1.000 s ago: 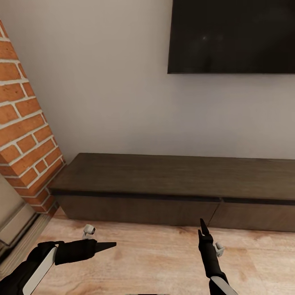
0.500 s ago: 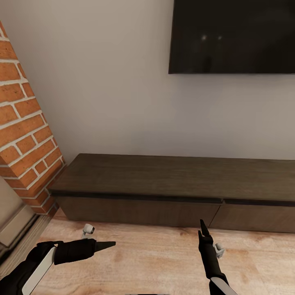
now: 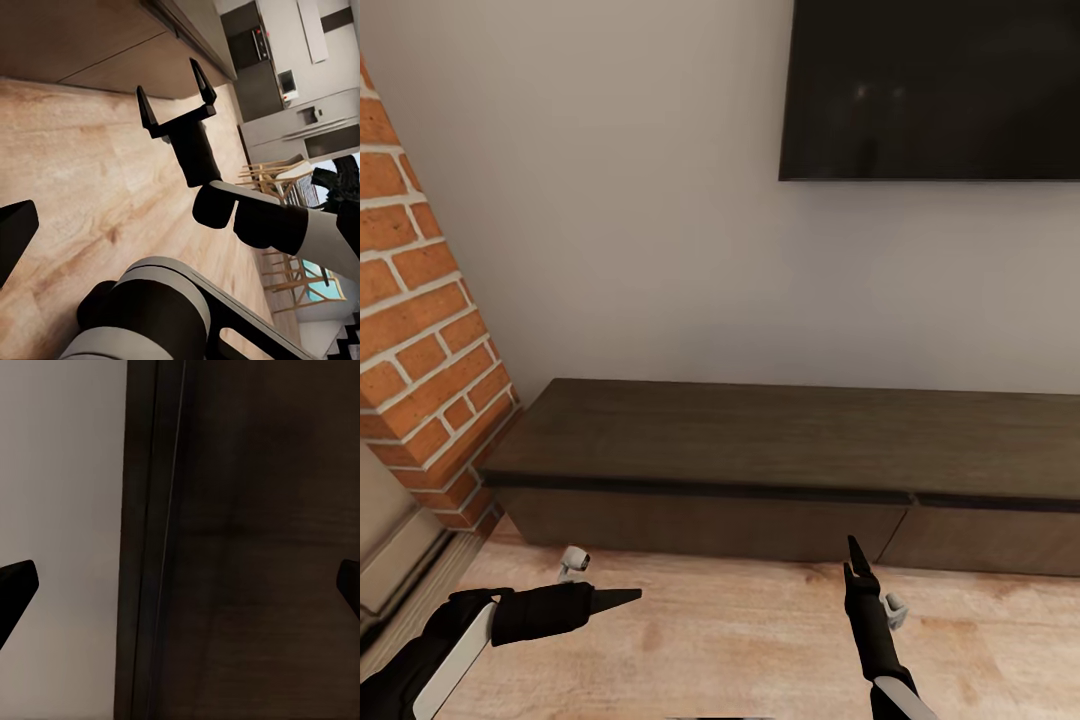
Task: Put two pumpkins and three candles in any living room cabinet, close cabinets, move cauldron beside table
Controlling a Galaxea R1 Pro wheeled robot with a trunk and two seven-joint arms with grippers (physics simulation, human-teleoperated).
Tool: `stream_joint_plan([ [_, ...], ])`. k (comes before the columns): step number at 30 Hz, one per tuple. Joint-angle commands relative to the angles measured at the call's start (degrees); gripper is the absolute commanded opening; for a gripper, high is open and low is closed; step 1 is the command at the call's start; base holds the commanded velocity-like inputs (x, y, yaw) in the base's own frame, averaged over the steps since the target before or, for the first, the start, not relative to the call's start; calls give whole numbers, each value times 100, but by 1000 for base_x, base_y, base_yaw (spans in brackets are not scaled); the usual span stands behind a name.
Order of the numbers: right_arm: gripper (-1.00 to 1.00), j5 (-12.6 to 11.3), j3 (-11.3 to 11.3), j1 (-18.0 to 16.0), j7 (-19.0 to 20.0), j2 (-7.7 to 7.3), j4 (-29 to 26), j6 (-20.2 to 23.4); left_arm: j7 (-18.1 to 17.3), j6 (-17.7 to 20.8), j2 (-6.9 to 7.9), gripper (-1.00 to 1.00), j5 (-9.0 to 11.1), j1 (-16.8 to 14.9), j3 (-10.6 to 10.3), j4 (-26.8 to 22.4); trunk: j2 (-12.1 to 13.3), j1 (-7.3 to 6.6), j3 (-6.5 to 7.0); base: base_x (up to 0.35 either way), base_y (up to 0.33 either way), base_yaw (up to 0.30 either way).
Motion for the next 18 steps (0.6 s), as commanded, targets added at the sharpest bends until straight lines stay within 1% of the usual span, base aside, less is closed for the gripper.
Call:
stream_joint_plan([
  [1, 100, -49, 51, -4, 14, -6, 2, -35, 5, 42, 5, 100, 40, -4, -13, 1, -2, 1, -5, 135, 58, 0],
  [9, 100, -49, 54, -4, -14, -6, 2, -34, 5, 42, 5, 100, 39, -4, -13, 1, -2, 1, -5, 147, 12, 0],
  [13, 100, -54, 48, -4, -132, -6, 2, -34, 5, 42, 5, 100, 36, -4, -13, 1, -2, 1, -5, 30, 1, 0],
  [18, 100, -56, 52, -4, -158, -6, 2, -34, 5, 42, 5, 100, 39, -4, -13, 1, -2, 1, -5, 4, 0, 0],
])
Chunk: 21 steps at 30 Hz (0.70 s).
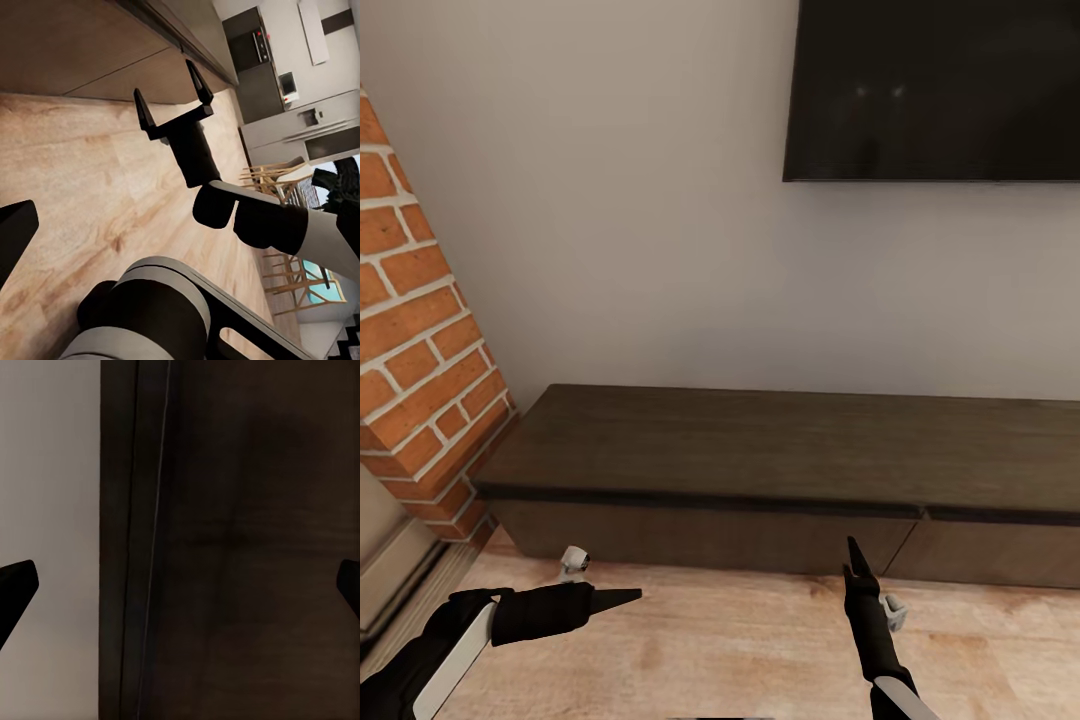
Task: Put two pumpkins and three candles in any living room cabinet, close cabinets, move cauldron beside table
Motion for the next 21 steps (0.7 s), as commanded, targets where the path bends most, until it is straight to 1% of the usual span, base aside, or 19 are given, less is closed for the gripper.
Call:
stream_joint_plan([
  [1, 100, -48, 49, -4, 13, -6, 2, -35, 5, 42, 6, 100, 39, -4, -13, 0, -2, -1, -5, 6, 0, 0],
  [8, 100, -49, 51, -4, 11, -6, 2, -35, 5, 42, 4, 100, 43, -4, -13, 0, -2, -1, -5, 110, 46, 0],
  [21, 100, -41, 51, -4, 11, -6, 2, -35, 5, 42, 3, 100, 40, -4, -13, 0, -2, -1, -5, 70, 14, 0],
])
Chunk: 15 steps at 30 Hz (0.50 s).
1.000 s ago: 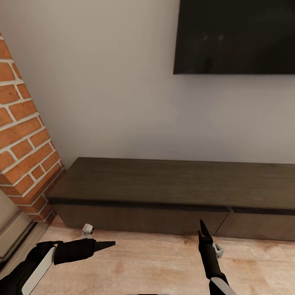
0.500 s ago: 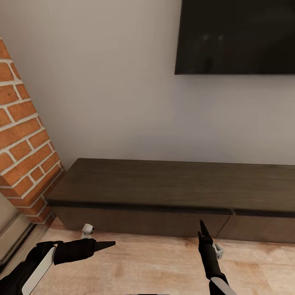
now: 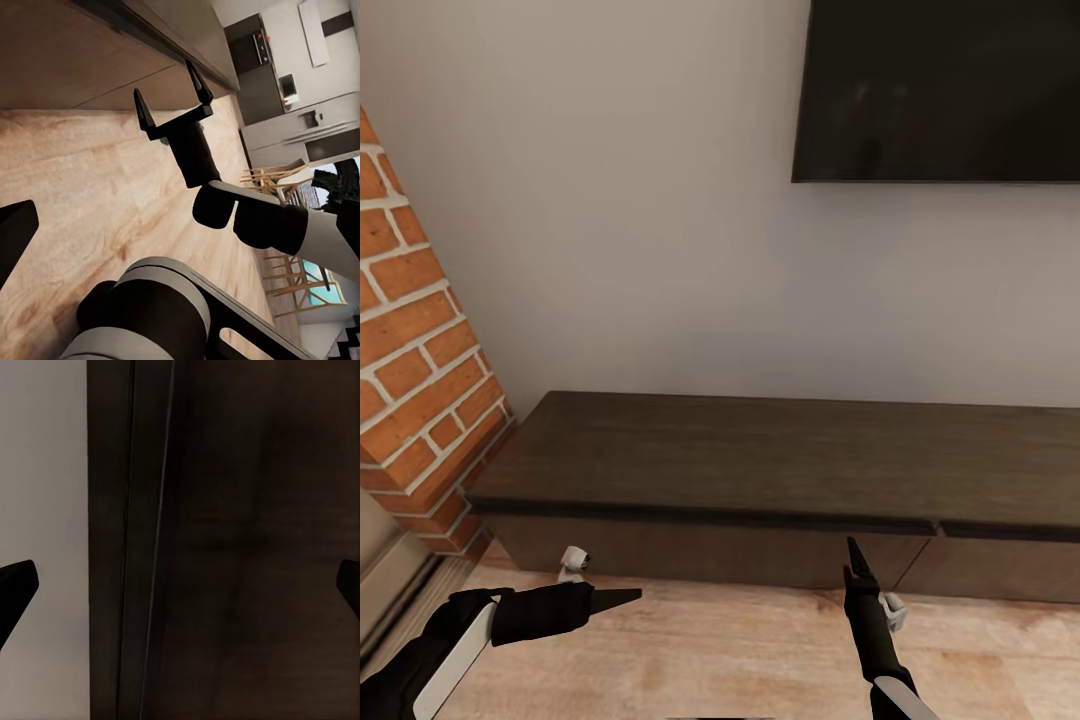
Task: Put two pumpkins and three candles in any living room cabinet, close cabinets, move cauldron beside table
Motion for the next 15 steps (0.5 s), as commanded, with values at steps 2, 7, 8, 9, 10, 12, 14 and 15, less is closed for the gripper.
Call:
stream_joint_plan([
  [2, 100, -48, 48, -4, 14, -6, 2, -35, 5, 42, 7, 100, 39, -4, -13, 1, -2, -1, -5, 11, 2, 0],
  [7, 100, -45, 50, -4, 14, -6, 2, -40, 5, 42, 8, 100, 39, -4, -13, 1, -2, -1, -5, 3, 0, 0],
  [8, 100, -43, 50, -4, 14, -6, 2, -40, 5, 42, 8, 100, 39, -4, -13, 1, -2, -1, -5, 0, 0, 0],
  [9, 100, -42, 52, -4, 11, -6, 2, -42, 5, 42, 6, 100, 39, -4, -13, 2, -2, -1, -5, 6, 0, 0],
  [10, 100, -40, 52, -4, 8, -6, 2, -43, 5, 42, 3, 100, 39, -4, -13, 1, -2, -1, -5, 50, 0, 0],
  [12, 100, -41, 52, -4, 4, -6, 2, -44, 5, 42, 1, 100, 39, -4, -15, 1, -2, -1, -5, 83, 0, 0],
  [14, 100, -40, 51, -4, -1, -6, 2, -44, 5, 42, 0, 100, 39, -4, -15, 2, -2, -1, -5, 48, 0, 0],
  [15, 100, -40, 50, -4, -1, -6, 2, -44, 5, 42, 0, 100, 39, -4, -15, 2, -2, -1, -5, 30, 0, 0],
])
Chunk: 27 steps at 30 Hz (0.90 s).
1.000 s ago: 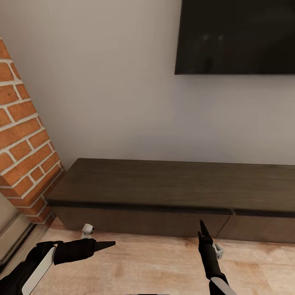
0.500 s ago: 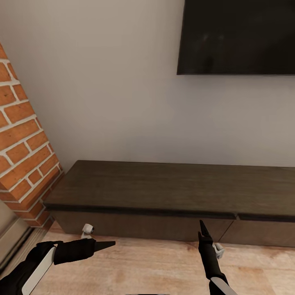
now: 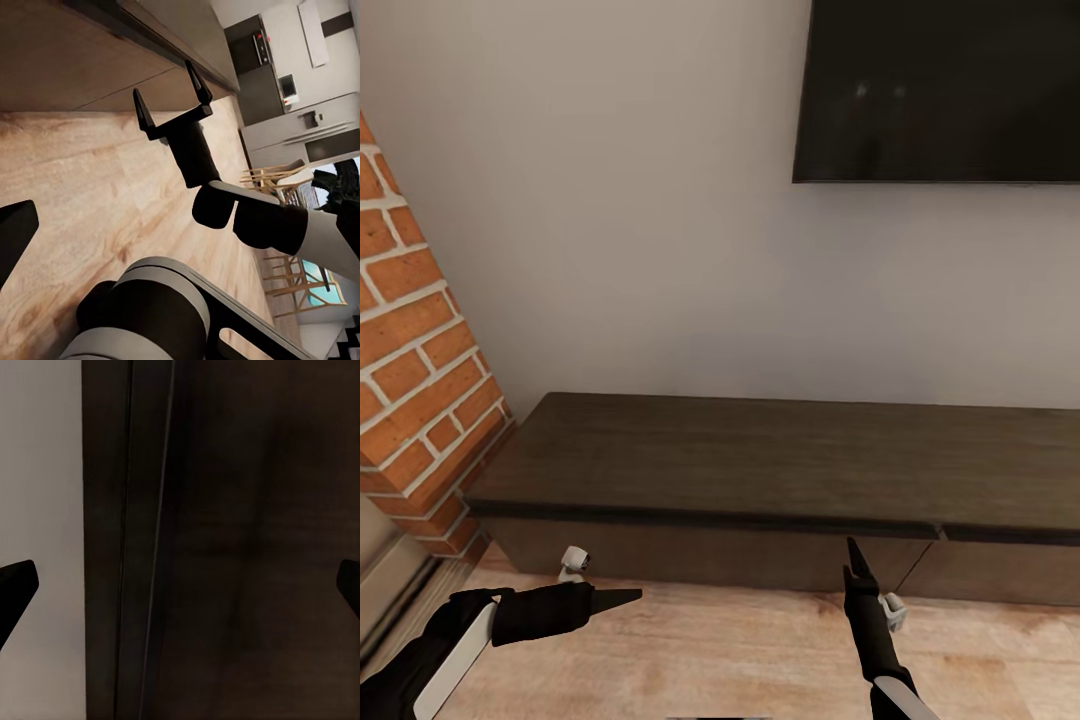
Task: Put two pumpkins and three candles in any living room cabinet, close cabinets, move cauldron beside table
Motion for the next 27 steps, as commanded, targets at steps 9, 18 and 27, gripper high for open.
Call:
stream_joint_plan([
  [9, 100, -47, 54, -4, 11, -6, 2, -44, 5, 42, 5, 100, 36, -4, -18, 1, -2, -1, -5, 13, 0, 0],
  [18, 100, -47, 55, -4, 11, -5, 2, -44, 7, 42, 5, 100, 34, -4, -20, 0, -2, -1, -5, 62, 0, 0],
  [27, 100, -47, 55, -4, 11, -1, 2, -44, 8, 42, 5, 100, 34, -4, -21, 1, -2, -1, -5, 32, 0, 0],
])
